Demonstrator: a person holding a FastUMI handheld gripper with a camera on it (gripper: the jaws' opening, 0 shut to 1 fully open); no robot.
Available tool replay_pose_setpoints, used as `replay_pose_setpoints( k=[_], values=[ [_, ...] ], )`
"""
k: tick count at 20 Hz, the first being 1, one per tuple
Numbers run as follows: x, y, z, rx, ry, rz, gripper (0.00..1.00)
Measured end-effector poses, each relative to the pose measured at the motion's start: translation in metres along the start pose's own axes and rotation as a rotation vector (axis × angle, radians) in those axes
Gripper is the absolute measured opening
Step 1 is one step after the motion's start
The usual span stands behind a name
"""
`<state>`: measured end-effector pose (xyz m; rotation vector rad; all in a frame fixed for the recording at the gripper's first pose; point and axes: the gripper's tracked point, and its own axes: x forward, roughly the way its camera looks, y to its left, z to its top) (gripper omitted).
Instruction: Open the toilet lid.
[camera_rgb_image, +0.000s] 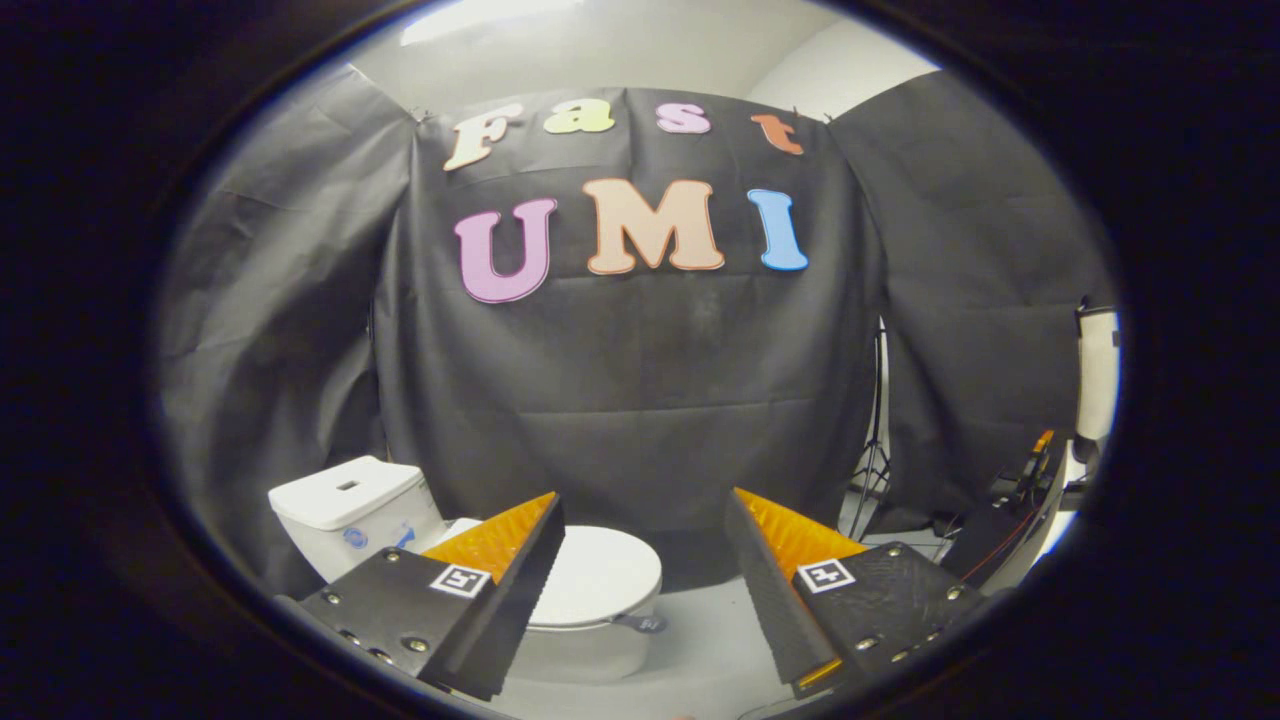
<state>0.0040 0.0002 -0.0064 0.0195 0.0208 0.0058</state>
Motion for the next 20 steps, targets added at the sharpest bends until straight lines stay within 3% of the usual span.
replay_pose_setpoints(
  k=[6,20],
  values=[
    [0.004,-0.006,-0.008,0.017,0.027,-0.014,0.96],
    [0.007,-0.061,-0.061,0.217,0.166,-0.188,0.96]
  ],
)
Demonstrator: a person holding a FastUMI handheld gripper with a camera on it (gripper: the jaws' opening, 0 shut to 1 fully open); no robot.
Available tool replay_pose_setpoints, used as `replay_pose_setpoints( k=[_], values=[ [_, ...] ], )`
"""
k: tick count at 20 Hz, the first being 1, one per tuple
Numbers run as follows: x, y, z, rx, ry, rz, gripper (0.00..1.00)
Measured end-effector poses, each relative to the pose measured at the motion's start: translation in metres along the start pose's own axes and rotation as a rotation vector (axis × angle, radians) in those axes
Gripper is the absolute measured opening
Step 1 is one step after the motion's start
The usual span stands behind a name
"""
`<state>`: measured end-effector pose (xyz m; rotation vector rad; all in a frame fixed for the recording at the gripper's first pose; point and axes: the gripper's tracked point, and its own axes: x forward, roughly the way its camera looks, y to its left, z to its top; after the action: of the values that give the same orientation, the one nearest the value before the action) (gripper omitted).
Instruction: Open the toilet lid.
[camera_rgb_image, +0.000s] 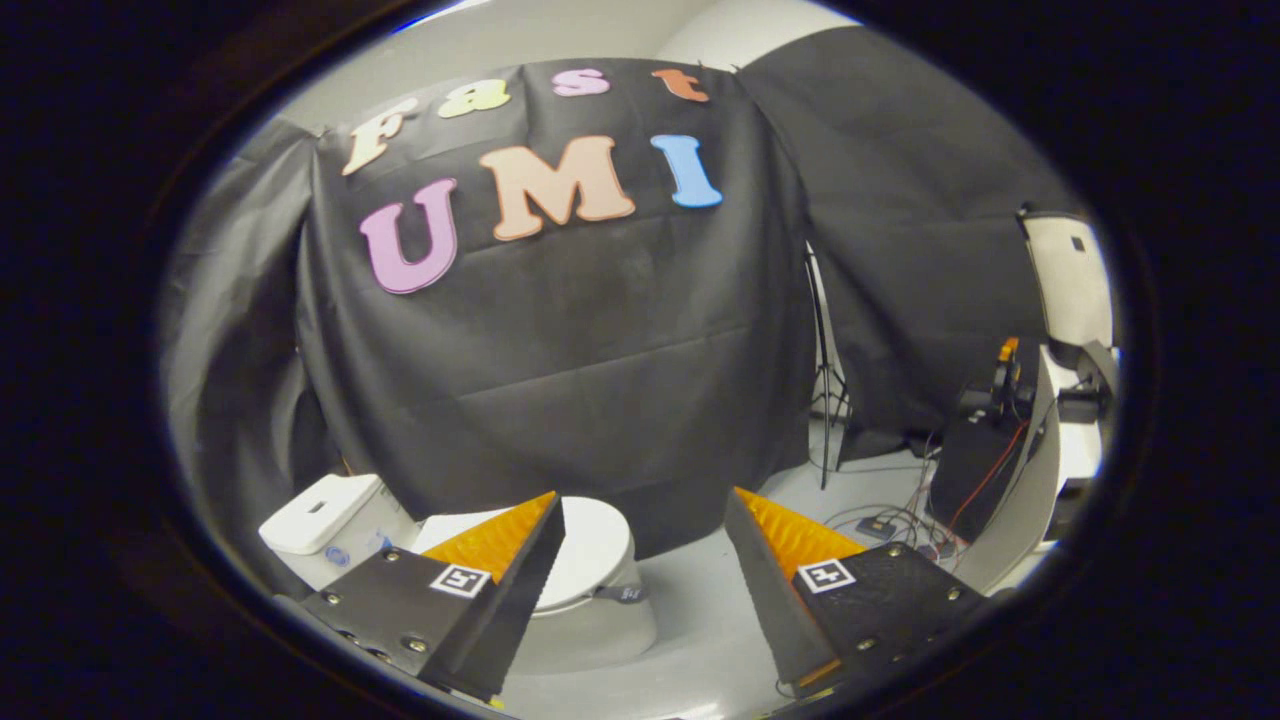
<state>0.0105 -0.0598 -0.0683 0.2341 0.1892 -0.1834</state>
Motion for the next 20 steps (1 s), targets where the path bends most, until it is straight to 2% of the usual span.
replay_pose_setpoints(
  k=[5,14,20],
  values=[
    [0.009,-0.020,-0.032,0.101,0.091,-0.047,0.88],
    [0.018,-0.048,-0.089,0.335,0.197,-0.110,0.87],
    [0.030,-0.054,-0.126,0.519,0.245,-0.115,0.87]
  ],
)
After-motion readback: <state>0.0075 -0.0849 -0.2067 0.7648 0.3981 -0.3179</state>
